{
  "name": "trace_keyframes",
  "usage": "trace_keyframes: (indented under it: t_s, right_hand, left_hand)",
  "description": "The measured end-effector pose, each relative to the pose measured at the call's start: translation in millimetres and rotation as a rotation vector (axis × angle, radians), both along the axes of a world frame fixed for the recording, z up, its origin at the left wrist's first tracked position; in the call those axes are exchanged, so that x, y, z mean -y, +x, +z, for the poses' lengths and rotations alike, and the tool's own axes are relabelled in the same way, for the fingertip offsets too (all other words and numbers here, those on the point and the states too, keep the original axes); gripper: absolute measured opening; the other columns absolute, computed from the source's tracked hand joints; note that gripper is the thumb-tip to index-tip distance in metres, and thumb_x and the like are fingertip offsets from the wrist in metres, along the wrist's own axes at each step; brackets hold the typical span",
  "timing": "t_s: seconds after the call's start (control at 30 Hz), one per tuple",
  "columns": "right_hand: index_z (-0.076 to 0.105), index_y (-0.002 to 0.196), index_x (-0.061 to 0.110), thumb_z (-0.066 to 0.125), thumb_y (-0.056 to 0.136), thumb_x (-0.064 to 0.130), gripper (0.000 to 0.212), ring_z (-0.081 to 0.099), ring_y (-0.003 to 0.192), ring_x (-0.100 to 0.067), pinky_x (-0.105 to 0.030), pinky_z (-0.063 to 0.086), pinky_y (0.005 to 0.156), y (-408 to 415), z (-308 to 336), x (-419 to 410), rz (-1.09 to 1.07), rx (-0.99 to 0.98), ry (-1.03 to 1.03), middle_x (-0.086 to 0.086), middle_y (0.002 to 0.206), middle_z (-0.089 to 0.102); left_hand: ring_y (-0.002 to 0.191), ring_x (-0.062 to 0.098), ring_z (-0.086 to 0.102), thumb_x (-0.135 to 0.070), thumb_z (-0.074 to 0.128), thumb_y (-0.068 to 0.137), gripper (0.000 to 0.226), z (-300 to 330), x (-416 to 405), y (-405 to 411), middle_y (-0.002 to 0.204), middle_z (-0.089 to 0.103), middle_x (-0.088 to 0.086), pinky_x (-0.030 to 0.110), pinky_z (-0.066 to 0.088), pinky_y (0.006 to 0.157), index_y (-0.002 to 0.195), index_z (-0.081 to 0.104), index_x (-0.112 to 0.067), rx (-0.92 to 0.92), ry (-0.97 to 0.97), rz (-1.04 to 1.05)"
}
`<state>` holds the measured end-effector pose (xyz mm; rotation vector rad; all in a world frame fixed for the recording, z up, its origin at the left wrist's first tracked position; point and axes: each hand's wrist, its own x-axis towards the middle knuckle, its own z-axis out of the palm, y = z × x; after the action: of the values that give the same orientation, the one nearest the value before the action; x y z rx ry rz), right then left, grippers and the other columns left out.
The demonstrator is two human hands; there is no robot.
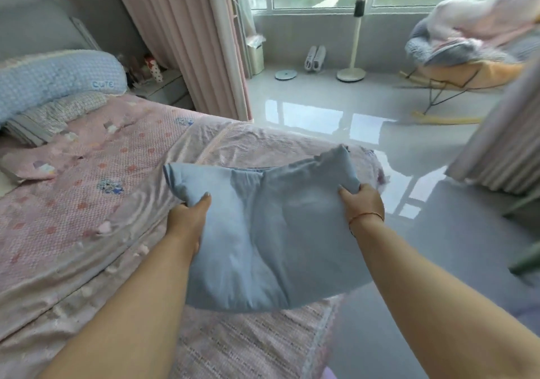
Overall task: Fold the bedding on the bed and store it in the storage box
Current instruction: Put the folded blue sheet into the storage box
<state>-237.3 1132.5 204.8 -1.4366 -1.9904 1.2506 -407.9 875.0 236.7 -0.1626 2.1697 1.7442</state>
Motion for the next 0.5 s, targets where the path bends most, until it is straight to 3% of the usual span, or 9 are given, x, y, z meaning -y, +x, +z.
trace_keyframes:
  t_s: [0.13, 0.27, 0.37, 0.5]
  right_hand:
    - [0.06, 0.105, 0.006, 0.059, 0.088, 0.034, 0.032, 0.059, 0.092, -0.031, -0.03, 0.038, 0.071, 89, 12, -12, -0.245, -0.065, 0.023, -0.008, 0.091, 0.06]
    - [0.058, 0.1, 0.007, 0.059, 0.089, 0.036, 0.031, 0.051, 0.081, -0.026, -0.03, 0.038, 0.069, 188, 18, -24, -0.49, -0.081, 0.042, -0.005, 0.089, 0.056]
    - [0.058, 0.101, 0.004, 0.06, 0.089, 0.035, 0.033, 0.057, 0.089, -0.031, -0.031, 0.04, 0.071, 261, 20, -27, -0.672, -0.092, 0.043, -0.01, 0.094, 0.059]
    - [0.059, 0.107, 0.002, 0.06, 0.088, 0.034, 0.038, 0.058, 0.101, -0.036, -0.034, 0.044, 0.078, 363, 17, -27, -0.941, -0.092, 0.046, -0.015, 0.109, 0.064]
  left_hand:
    - [0.081, 0.03, 0.072, -0.045, 0.075, 0.067, 0.049, 16, -63, 38, 0.091, 0.073, 0.011, 0.054, 0.057, 0.081, 0.092, 0.067, -0.004, -0.02, 0.001, -0.242]
    - [0.082, 0.03, 0.07, -0.04, 0.072, 0.082, 0.039, 30, -128, 103, 0.091, 0.072, 0.012, 0.047, 0.057, 0.082, 0.091, 0.064, -0.003, -0.026, 0.003, -0.463]
    - [0.076, 0.028, 0.068, -0.033, 0.066, 0.09, 0.03, 34, -178, 159, 0.087, 0.07, 0.012, 0.039, 0.057, 0.075, 0.09, 0.063, -0.003, -0.007, 0.028, -0.625]
    - [0.079, 0.031, 0.069, -0.034, 0.066, 0.091, 0.032, 36, -245, 248, 0.089, 0.07, 0.014, 0.041, 0.058, 0.075, 0.098, 0.065, -0.002, 0.013, 0.044, -0.875]
